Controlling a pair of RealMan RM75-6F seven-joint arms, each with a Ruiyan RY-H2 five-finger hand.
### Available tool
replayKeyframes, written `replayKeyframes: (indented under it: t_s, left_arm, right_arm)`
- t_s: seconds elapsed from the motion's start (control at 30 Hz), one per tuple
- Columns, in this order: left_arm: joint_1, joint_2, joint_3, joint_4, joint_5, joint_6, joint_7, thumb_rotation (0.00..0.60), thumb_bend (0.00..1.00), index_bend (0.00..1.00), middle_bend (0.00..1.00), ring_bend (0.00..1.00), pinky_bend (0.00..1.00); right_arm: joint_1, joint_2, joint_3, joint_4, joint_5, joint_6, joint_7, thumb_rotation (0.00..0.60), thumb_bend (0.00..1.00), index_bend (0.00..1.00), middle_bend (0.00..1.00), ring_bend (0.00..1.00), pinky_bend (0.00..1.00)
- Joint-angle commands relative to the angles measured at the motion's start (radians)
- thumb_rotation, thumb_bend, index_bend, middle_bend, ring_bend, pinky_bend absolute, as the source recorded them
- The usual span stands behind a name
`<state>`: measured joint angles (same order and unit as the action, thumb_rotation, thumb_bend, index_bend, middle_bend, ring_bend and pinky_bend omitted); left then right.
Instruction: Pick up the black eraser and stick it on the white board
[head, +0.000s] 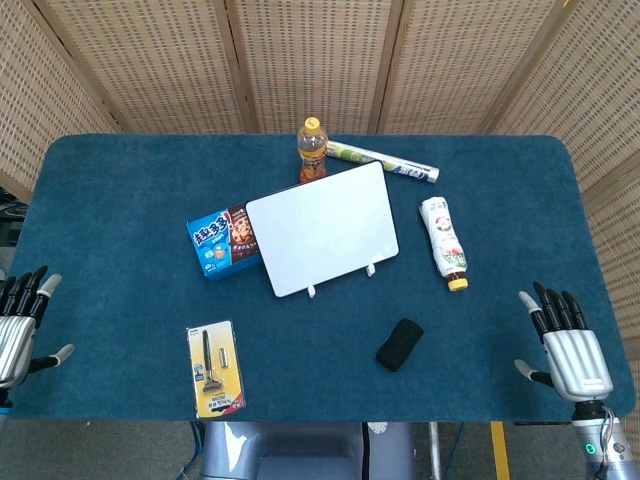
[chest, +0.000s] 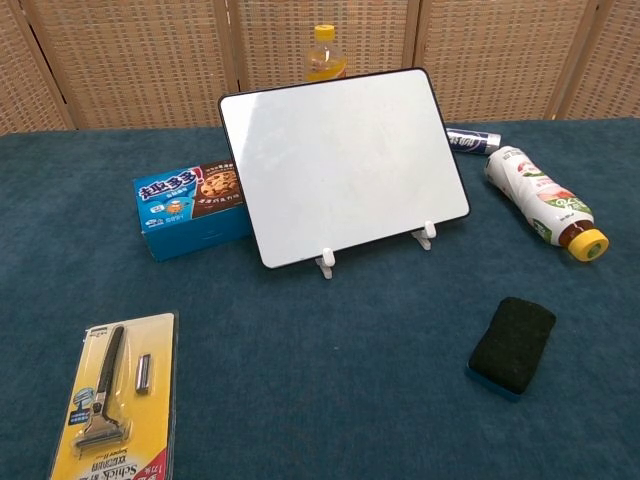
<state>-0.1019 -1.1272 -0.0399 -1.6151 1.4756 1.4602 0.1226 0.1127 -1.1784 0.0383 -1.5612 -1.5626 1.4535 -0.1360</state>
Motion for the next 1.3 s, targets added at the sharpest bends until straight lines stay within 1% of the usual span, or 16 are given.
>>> replayKeyframes:
  t_s: [0.03, 0.13, 0.27, 0.5, 0.57, 0.67, 0.73, 0.8, 1.0, 1.1, 1.3]
  left_arm:
    - [-0.001, -0.001, -0.001, 0.0, -0.004, -0.004, 0.0, 0.6, 0.12, 0.0, 0.0, 0.0, 0.0]
    - [-0.003, -0.001, -0.001, -0.001, -0.009, -0.009, 0.001, 0.6, 0.12, 0.0, 0.0, 0.0, 0.0]
    - [-0.002, 0.001, -0.001, -0.002, -0.008, -0.006, -0.003, 0.6, 0.12, 0.0, 0.0, 0.0, 0.0]
    - [-0.001, 0.001, 0.0, 0.001, -0.005, -0.004, -0.012, 0.6, 0.12, 0.0, 0.0, 0.0, 0.0]
    - [-0.002, 0.0, -0.001, 0.002, -0.002, -0.003, -0.015, 0.6, 0.12, 0.0, 0.0, 0.0, 0.0]
    - [-0.003, -0.002, 0.0, 0.005, 0.003, -0.002, -0.017, 0.6, 0.12, 0.0, 0.0, 0.0, 0.0]
    - [-0.006, -0.004, 0.0, 0.007, 0.002, -0.007, -0.016, 0.6, 0.12, 0.0, 0.0, 0.0, 0.0]
    - [-0.009, -0.008, -0.001, 0.011, -0.001, -0.013, -0.014, 0.6, 0.12, 0.0, 0.0, 0.0, 0.0]
    - [-0.013, -0.012, 0.0, 0.012, 0.001, -0.017, -0.008, 0.6, 0.12, 0.0, 0.0, 0.0, 0.0]
    - [-0.013, -0.014, -0.001, 0.013, 0.002, -0.014, -0.007, 0.6, 0.12, 0.0, 0.0, 0.0, 0.0]
    - [-0.017, -0.018, -0.001, 0.016, 0.0, -0.021, -0.001, 0.6, 0.12, 0.0, 0.0, 0.0, 0.0]
  right_arm:
    - [0.003, -0.005, -0.001, 0.007, -0.004, -0.001, 0.0, 0.6, 0.05, 0.08, 0.0, 0.0, 0.02]
    - [0.007, -0.009, -0.002, 0.014, -0.005, -0.008, 0.001, 0.6, 0.05, 0.08, 0.0, 0.0, 0.02]
    - [0.012, -0.021, -0.006, 0.038, -0.037, 0.008, 0.014, 0.6, 0.05, 0.09, 0.0, 0.0, 0.02]
    - [0.029, -0.072, -0.021, 0.165, -0.145, 0.068, 0.048, 0.6, 0.05, 0.13, 0.0, 0.0, 0.02]
    - [0.04, -0.094, -0.024, 0.219, -0.19, 0.095, 0.057, 0.6, 0.05, 0.15, 0.0, 0.0, 0.02]
    - [0.055, -0.122, -0.027, 0.283, -0.234, 0.126, 0.081, 0.6, 0.05, 0.16, 0.0, 0.0, 0.02]
    - [0.067, -0.134, -0.032, 0.313, -0.252, 0.126, 0.098, 0.6, 0.05, 0.16, 0.0, 0.0, 0.02]
    - [0.083, -0.139, -0.041, 0.331, -0.264, 0.112, 0.118, 0.6, 0.05, 0.16, 0.0, 0.0, 0.02]
    - [0.127, -0.138, -0.063, 0.332, -0.291, 0.059, 0.161, 0.6, 0.05, 0.21, 0.0, 0.0, 0.02]
    - [0.157, -0.127, -0.081, 0.315, -0.299, 0.003, 0.179, 0.6, 0.07, 0.23, 0.01, 0.0, 0.02]
    - [0.211, -0.097, -0.099, 0.255, -0.294, -0.108, 0.174, 0.6, 0.1, 0.26, 0.01, 0.0, 0.02]
